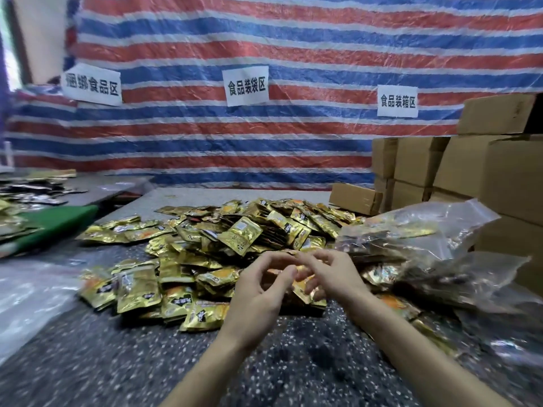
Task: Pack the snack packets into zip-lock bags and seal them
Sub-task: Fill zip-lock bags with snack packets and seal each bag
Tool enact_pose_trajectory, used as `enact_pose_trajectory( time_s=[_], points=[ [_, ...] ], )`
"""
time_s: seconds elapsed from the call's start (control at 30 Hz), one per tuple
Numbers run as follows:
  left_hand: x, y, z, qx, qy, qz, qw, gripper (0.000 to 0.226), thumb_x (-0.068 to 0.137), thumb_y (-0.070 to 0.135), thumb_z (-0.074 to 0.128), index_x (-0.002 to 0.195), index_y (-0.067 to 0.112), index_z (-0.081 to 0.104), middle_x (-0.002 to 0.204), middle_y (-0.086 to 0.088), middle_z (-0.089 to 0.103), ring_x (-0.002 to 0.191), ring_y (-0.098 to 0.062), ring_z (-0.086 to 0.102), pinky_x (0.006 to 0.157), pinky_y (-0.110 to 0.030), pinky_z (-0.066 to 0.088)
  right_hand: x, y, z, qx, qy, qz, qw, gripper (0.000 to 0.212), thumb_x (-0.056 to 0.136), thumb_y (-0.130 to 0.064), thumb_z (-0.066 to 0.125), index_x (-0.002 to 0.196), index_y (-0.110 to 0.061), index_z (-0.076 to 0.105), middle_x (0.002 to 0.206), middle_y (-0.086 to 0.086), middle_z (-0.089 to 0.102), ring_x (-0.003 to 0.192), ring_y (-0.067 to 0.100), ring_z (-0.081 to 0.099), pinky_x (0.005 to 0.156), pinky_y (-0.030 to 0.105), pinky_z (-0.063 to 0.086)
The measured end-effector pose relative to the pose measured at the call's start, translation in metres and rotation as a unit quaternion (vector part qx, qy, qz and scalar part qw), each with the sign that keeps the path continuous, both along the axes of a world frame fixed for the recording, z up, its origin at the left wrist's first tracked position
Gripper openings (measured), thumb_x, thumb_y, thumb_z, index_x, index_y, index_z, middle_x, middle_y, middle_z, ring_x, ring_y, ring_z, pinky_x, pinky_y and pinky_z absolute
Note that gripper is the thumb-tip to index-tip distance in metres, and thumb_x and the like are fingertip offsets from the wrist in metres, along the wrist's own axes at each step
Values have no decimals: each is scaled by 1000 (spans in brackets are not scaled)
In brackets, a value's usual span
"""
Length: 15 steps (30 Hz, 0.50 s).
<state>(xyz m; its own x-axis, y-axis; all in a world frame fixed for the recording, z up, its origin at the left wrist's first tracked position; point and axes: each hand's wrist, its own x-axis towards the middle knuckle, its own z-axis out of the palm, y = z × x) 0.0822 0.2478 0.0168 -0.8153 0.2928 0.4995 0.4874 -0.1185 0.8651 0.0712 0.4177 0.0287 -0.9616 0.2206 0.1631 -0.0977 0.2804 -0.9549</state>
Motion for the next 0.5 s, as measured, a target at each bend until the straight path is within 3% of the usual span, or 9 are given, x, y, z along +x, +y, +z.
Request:
enact_pose_trajectory(
  time_s=[0.07,0.17,0.27,0.37,0.43,0.5],
  points=[
    [1,-18,-2,1,7,21,1000,13,96,18,64,101,27,70,95,8,73,87,-5,68,71,-18,53,-3,-18,-19,-17,57,-6,998,10,95,-26,67,93,-17,71,75,8,74,53,14,61,45,28,47],
    [-3,-56,-11,-41,21,88,995,16,94,23,67,107,33,67,97,9,70,91,-8,66,73,-19,54,-6,-32,-45,0,141,-44,989,9,95,-19,67,86,-20,70,77,9,72,57,15,60,48,30,46],
    [-14,-104,-20,-127,69,167,975,22,92,22,69,110,34,65,97,14,67,95,-4,63,77,-14,50,-5,-33,-56,37,181,-39,982,14,93,-13,66,87,-25,70,79,1,70,62,9,60,52,21,49],
    [-35,-154,-27,-288,171,350,874,21,89,14,70,106,27,69,108,12,64,104,-6,56,91,-26,43,-2,-34,-59,57,200,-15,978,17,92,-7,65,88,-23,69,84,-12,67,66,2,60,53,10,47],
    [-51,-187,-27,-348,154,444,811,20,89,10,67,105,21,71,111,4,65,107,-18,56,93,-38,44,0,-34,-59,59,209,-14,976,18,91,-3,65,86,-19,69,79,-8,65,64,-1,59,52,8,46],
    [-66,-216,-28,-389,89,493,773,26,89,13,65,113,22,70,121,-1,64,115,-24,54,99,-45,41,0,-34,-60,63,213,-16,975,17,91,-2,65,85,-17,69,77,-2,64,62,0,58,51,9,44]
  ],
)
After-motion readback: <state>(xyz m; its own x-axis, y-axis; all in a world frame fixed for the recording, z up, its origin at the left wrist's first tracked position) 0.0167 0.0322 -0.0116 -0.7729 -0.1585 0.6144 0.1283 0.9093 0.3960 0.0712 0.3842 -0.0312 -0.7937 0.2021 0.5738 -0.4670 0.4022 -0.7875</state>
